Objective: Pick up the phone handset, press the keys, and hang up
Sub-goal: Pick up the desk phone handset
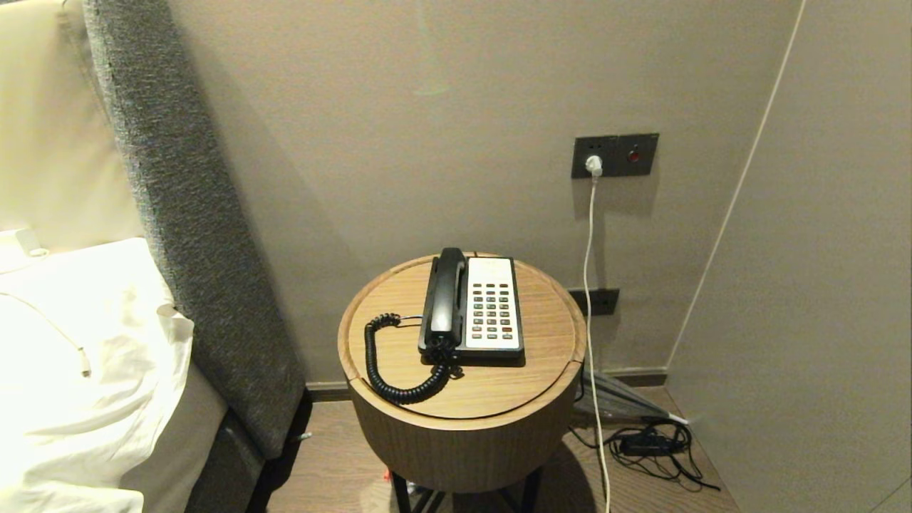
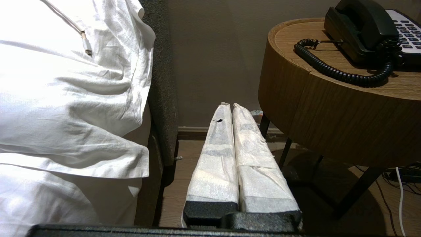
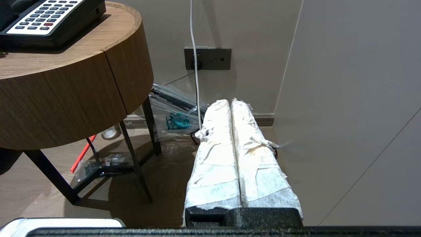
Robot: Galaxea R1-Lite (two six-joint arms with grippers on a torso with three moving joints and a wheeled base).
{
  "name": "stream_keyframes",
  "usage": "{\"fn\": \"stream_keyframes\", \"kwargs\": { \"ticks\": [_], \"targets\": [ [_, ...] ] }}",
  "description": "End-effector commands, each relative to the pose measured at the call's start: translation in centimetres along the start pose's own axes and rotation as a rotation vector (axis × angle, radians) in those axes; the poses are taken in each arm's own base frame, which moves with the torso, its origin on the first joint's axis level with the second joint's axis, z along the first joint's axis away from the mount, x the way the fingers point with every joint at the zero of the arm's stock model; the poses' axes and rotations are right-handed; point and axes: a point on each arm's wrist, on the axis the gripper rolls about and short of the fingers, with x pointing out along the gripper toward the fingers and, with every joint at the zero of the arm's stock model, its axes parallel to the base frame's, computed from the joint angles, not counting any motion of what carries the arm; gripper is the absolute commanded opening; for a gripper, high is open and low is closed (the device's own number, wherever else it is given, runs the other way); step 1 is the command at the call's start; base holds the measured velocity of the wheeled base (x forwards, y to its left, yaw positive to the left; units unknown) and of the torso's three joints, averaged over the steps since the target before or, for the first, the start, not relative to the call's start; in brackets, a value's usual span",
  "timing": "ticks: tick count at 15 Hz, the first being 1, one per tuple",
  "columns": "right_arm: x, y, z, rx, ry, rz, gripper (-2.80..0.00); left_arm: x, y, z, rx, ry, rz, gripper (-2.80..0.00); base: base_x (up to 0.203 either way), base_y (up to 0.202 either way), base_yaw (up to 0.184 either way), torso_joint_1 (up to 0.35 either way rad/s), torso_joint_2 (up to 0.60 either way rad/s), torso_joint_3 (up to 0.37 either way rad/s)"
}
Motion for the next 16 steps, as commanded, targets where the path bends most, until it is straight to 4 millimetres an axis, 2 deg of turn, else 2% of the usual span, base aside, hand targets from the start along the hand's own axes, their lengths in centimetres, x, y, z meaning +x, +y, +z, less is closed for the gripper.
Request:
{"fn": "stream_keyframes", "kwargs": {
  "ticks": [1, 16],
  "targets": [
    [0.0, -0.01, -0.01, 0.014, 0.0, -0.006, -2.8, 0.01, 0.0, 0.01, -0.001, 0.001, 0.001, -2.8, 0.0, 0.0, 0.0, 0.0, 0.0, 0.0],
    [0.0, -0.02, -0.01, 0.014, 0.001, -0.007, -2.8, 0.01, 0.0, 0.02, 0.002, 0.0, 0.001, -2.8, 0.0, 0.0, 0.0, 0.0, 0.0, 0.0]
  ]
}}
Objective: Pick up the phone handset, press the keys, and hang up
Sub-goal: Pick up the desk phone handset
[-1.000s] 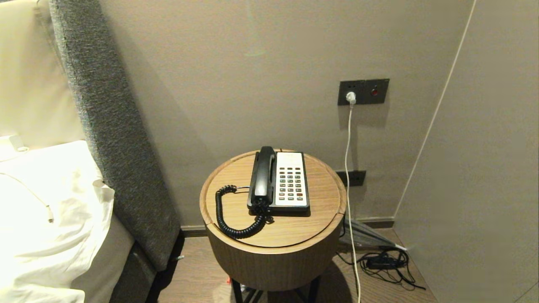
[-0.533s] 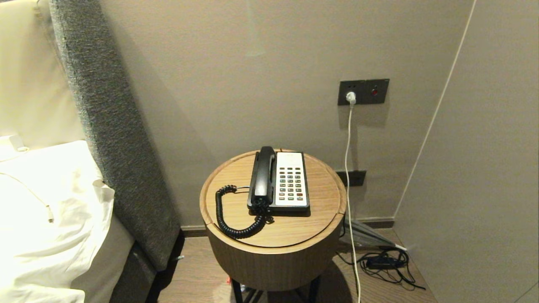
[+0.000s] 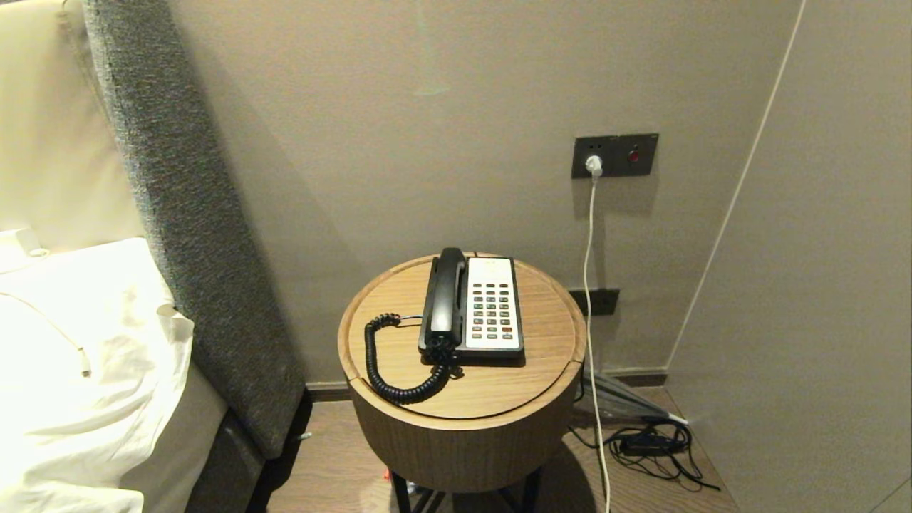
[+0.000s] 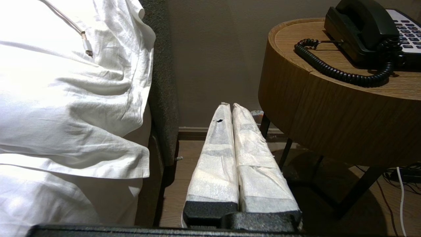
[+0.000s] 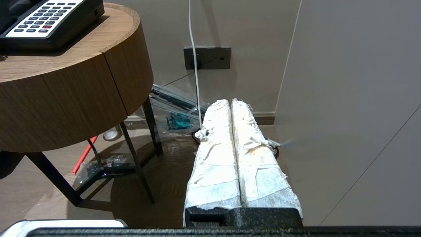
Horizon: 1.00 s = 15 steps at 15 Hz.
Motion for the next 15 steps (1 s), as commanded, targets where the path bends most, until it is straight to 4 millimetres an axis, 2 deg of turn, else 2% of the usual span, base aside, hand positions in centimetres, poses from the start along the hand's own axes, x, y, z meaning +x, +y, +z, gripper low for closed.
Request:
{"fn": "stream_keyframes", "kwargs": {
  "ticks": [1, 6, 15],
  "targets": [
    [0.0, 0.0, 0.01, -0.001, -0.001, 0.0, -2.8, 0.01, 0.0, 0.01, -0.001, 0.001, 0.0, -2.8, 0.0, 0.0, 0.0, 0.0, 0.0, 0.0],
    [0.0, 0.0, 0.01, -0.001, -0.001, 0.0, -2.8, 0.01, 0.0, 0.01, -0.002, 0.001, 0.001, -2.8, 0.0, 0.0, 0.0, 0.001, 0.0, -0.019],
    [0.0, 0.0, 0.01, -0.001, -0.001, 0.0, -2.8, 0.01, 0.0, 0.01, -0.004, 0.001, 0.0, -2.8, 0.0, 0.0, 0.0, 0.002, 0.0, -0.189]
  ]
}}
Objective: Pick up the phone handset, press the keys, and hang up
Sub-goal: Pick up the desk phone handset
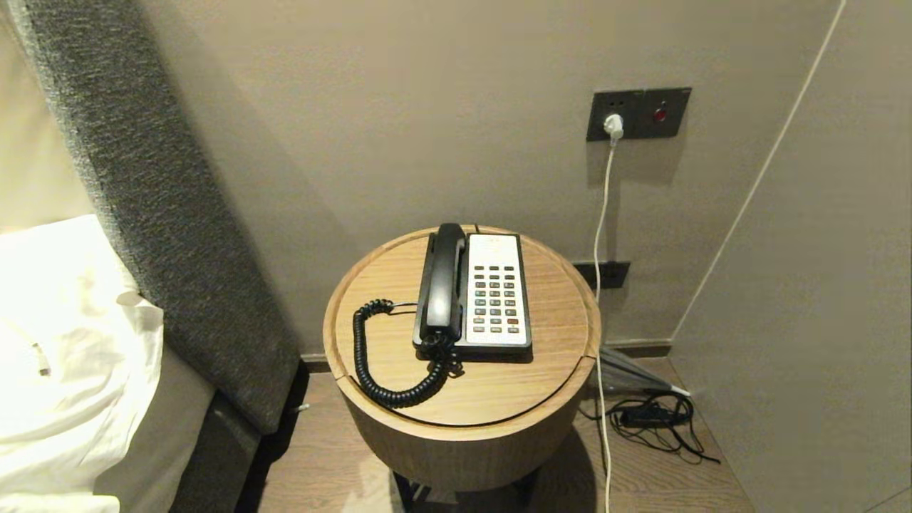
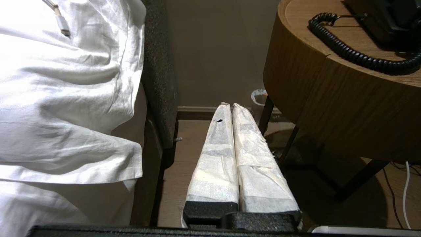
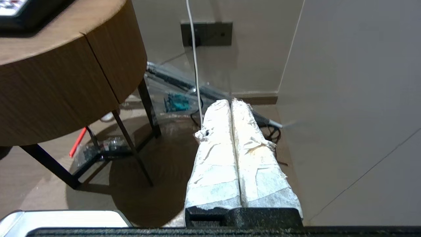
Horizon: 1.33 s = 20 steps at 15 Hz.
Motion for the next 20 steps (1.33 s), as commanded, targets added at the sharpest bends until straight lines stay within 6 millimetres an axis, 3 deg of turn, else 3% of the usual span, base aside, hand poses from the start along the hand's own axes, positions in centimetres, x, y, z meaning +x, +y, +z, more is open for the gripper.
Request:
{"fn": "stream_keyframes", "kwargs": {
  "ticks": [1, 12, 20],
  "targets": [
    [0.0, 0.0, 0.0, 0.0, 0.0, 0.0, -2.8, 0.01, 0.0, 0.01, 0.0, 0.001, 0.002, -2.8, 0.0, 0.0, 0.0, 0.003, -0.01, -0.198],
    [0.0, 0.0, 0.0, 0.0, 0.0, 0.0, -2.8, 0.01, 0.0, 0.0, 0.001, 0.001, 0.001, -2.8, 0.0, 0.0, 0.0, 0.003, 0.0, -0.196],
    [0.0, 0.0, 0.0, 0.0, 0.0, 0.0, -2.8, 0.0, -0.01, -0.02, 0.023, 0.006, 0.001, -2.8, 0.0, 0.0, 0.0, 0.002, 0.0, -0.028]
  ]
}}
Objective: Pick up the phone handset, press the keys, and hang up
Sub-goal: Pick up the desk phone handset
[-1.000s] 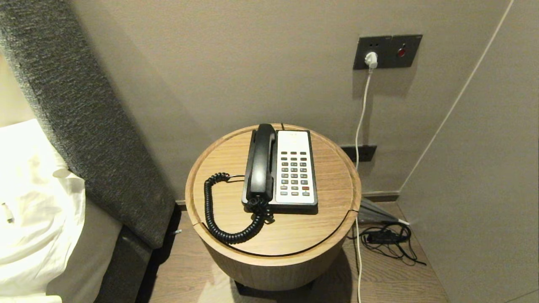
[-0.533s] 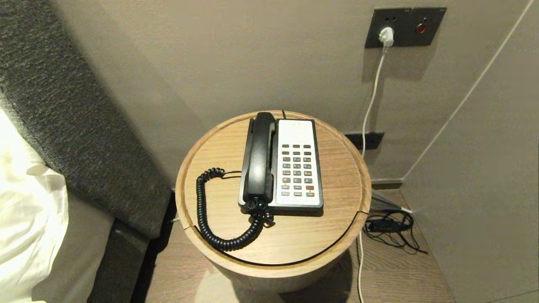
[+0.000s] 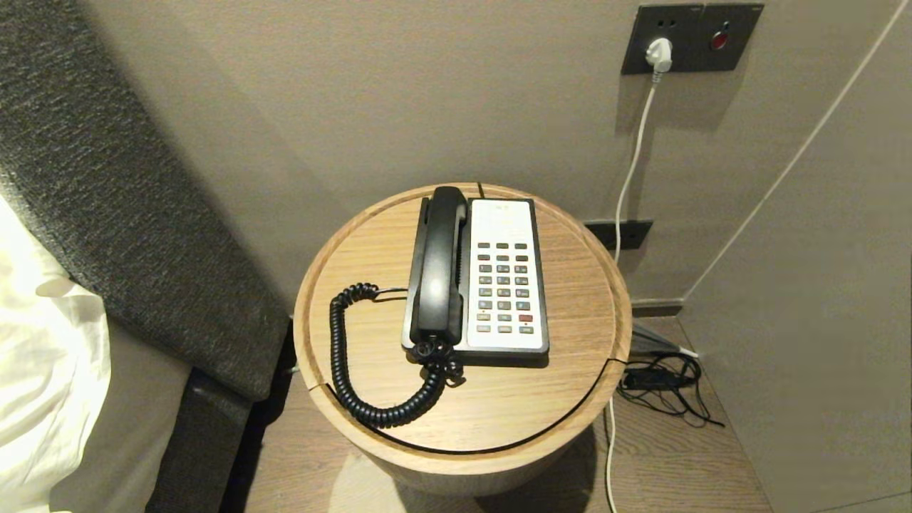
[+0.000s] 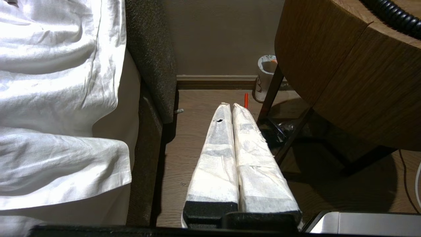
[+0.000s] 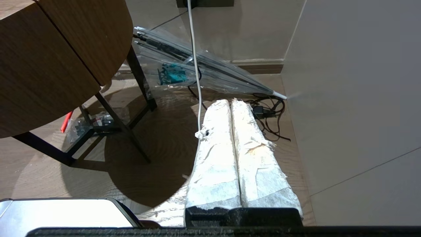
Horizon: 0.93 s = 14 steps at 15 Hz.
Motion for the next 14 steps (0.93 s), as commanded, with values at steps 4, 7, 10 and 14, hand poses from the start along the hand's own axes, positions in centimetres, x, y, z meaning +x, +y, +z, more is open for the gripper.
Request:
{"fn": "stream_keyframes", "kwargs": {
  "ticks": [4, 7, 10, 14],
  "targets": [
    [0.0, 0.0, 0.0, 0.0, -0.002, 0.0, -2.8, -0.2, 0.0, 0.5, 0.045, -0.004, -0.017, -2.8, 0.0, 0.0, 0.0, 0.0, 0.0, 0.0],
    [0.0, 0.0, 0.0, 0.0, -0.001, 0.0, -2.8, -1.8, -0.1, 4.0, 0.039, -0.02, -0.067, -2.8, 0.0, 0.0, 0.0, 0.0, 0.0, 0.0],
    [0.0, 0.0, 0.0, 0.0, -0.001, 0.0, -2.8, -4.1, -0.5, 9.0, 0.025, 0.051, -0.23, -2.8, 0.0, 0.0, 0.0, 0.0, 0.0, 0.0],
    [0.0, 0.0, 0.0, 0.0, -0.001, 0.0, -2.8, -1.4, -0.6, 16.5, -0.041, 0.216, -0.341, -2.8, 0.0, 0.0, 0.0, 0.0, 0.0, 0.0]
  ]
}}
